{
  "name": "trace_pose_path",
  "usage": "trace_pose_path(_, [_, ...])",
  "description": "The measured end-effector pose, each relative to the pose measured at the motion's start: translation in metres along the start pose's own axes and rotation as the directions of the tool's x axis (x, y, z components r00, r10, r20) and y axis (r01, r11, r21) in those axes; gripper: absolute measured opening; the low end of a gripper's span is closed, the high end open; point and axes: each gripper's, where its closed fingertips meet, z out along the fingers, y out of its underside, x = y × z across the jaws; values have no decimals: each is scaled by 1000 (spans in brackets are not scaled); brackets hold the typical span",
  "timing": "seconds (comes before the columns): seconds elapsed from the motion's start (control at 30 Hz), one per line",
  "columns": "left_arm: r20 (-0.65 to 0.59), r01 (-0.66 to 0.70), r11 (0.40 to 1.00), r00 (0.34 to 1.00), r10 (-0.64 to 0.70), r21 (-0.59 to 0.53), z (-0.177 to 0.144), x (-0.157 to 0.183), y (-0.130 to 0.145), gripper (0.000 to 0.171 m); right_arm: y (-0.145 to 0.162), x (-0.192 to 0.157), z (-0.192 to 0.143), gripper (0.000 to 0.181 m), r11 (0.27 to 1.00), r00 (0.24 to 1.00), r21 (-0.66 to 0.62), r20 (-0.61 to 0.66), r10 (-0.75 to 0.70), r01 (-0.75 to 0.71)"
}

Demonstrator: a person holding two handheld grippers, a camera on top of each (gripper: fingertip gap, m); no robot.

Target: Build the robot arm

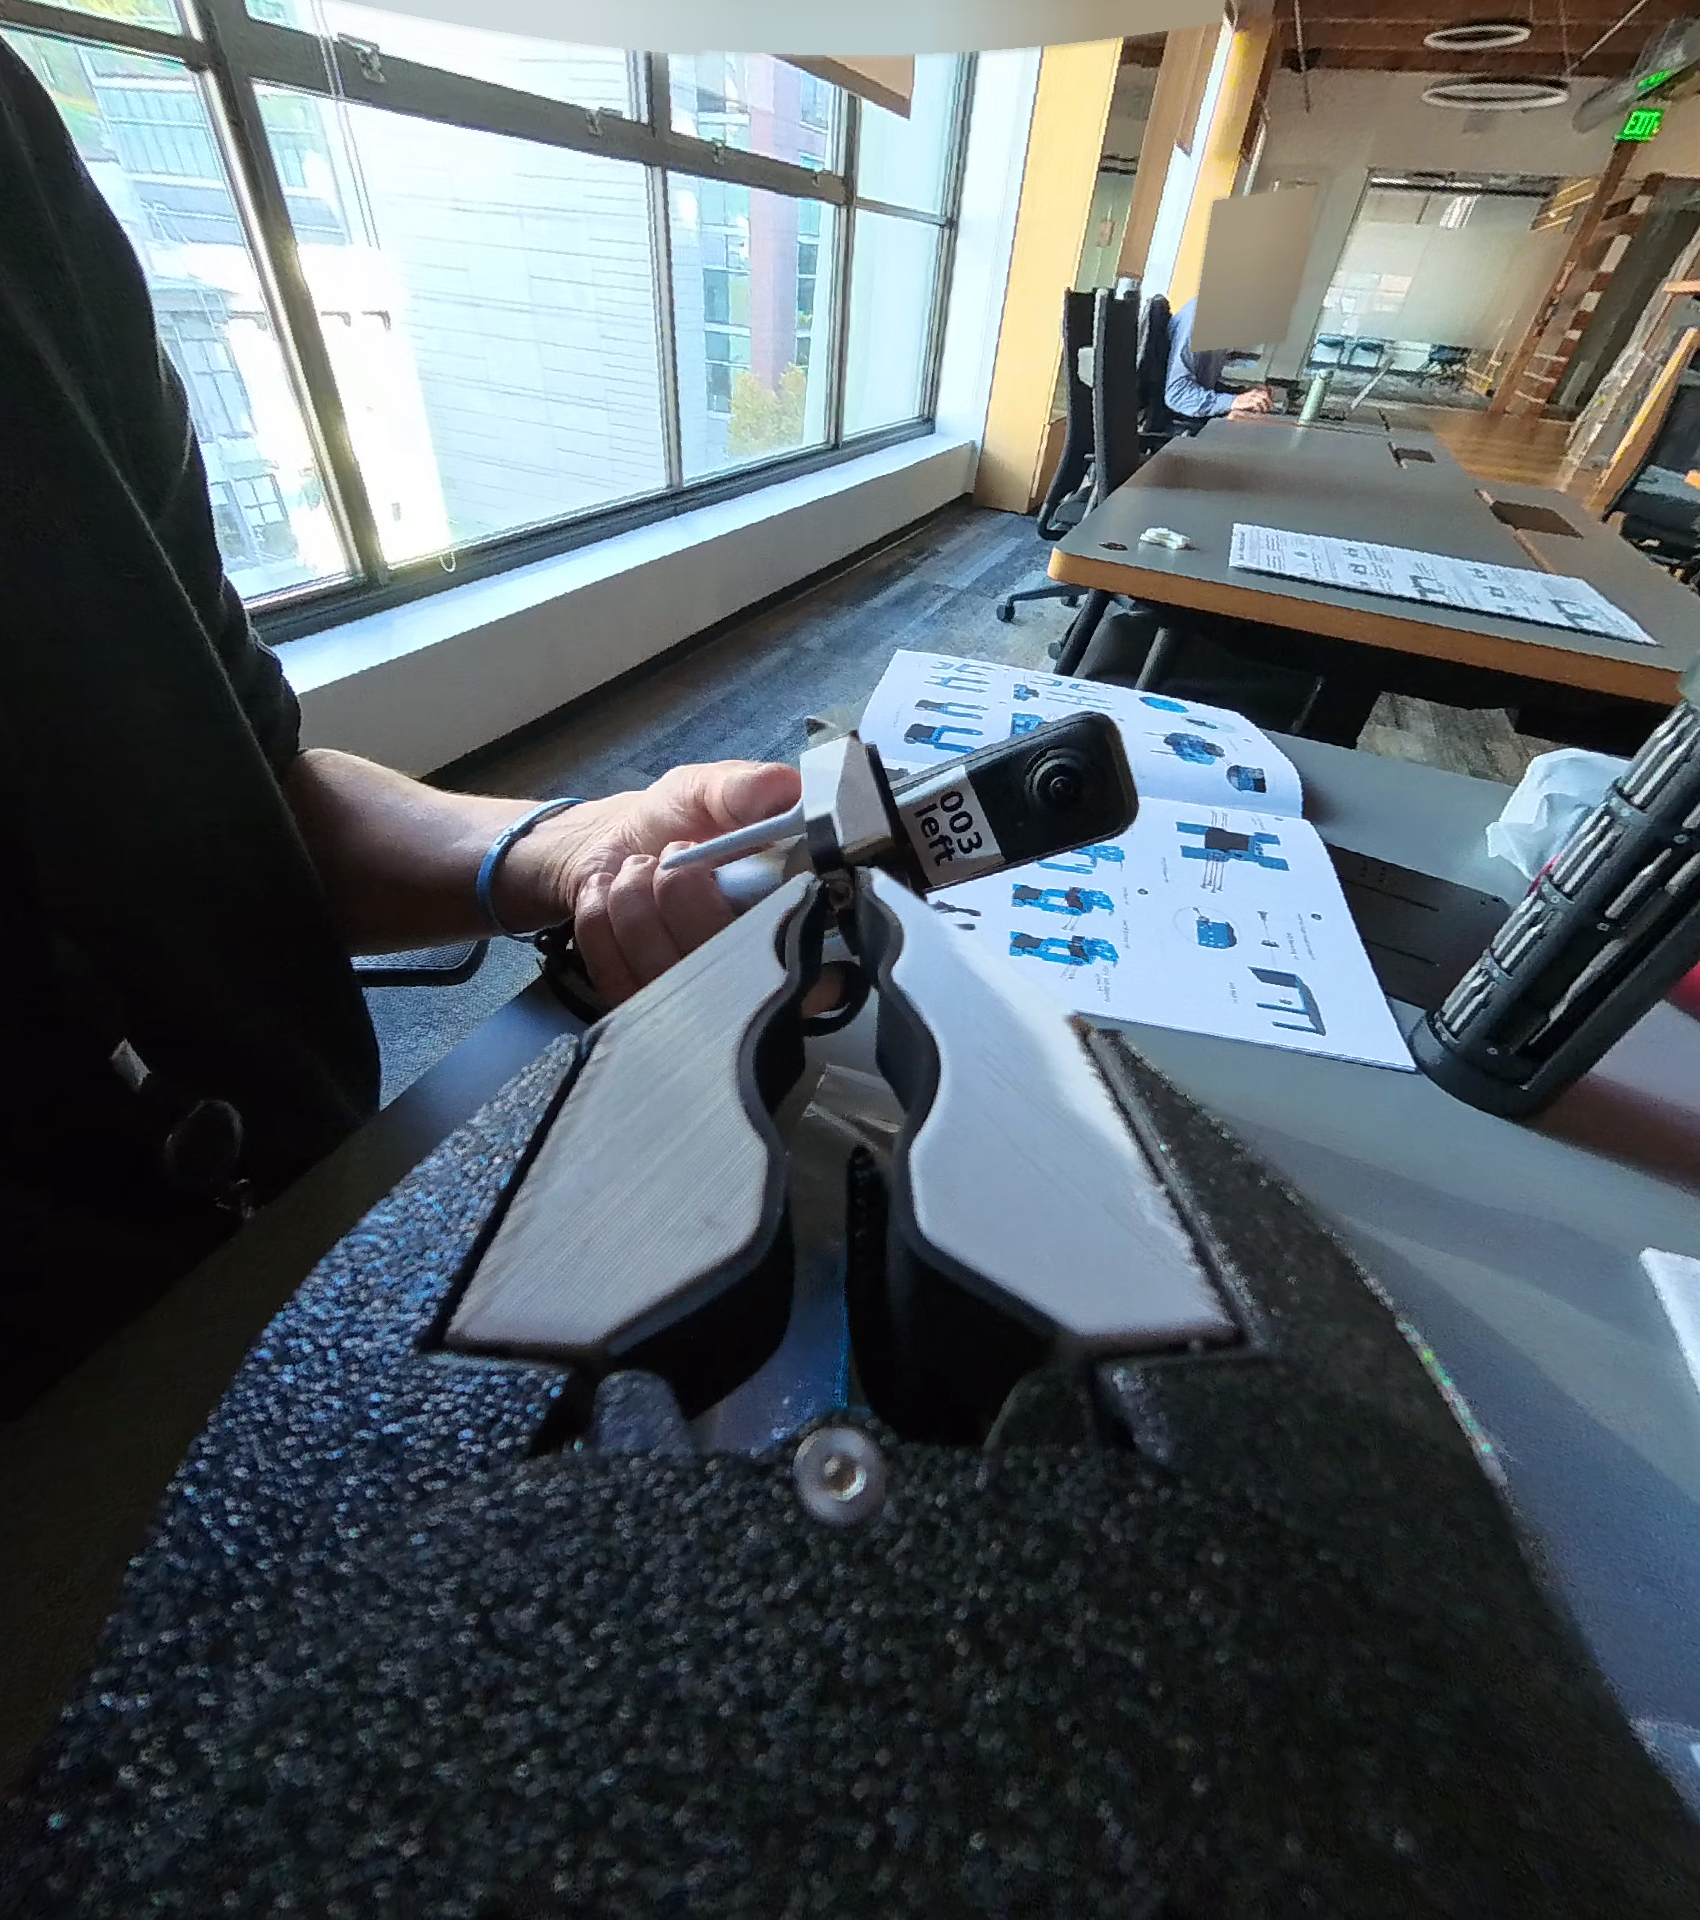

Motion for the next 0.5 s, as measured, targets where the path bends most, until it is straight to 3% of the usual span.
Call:
trace_pose_path(0.03, [-3, 1, 1000, 1000, -1, 1, 0, 0, 0, 6, 0, 0, 0, 4, 1000, 1000, 1, 2, 1, -1])
trace_pose_path(0.5, [7, -7, 1000, 1000, 7, -10, 1, 2, 3, 5, -1, -4, -1, 4, 999, 999, 7, -6, -41, 41])
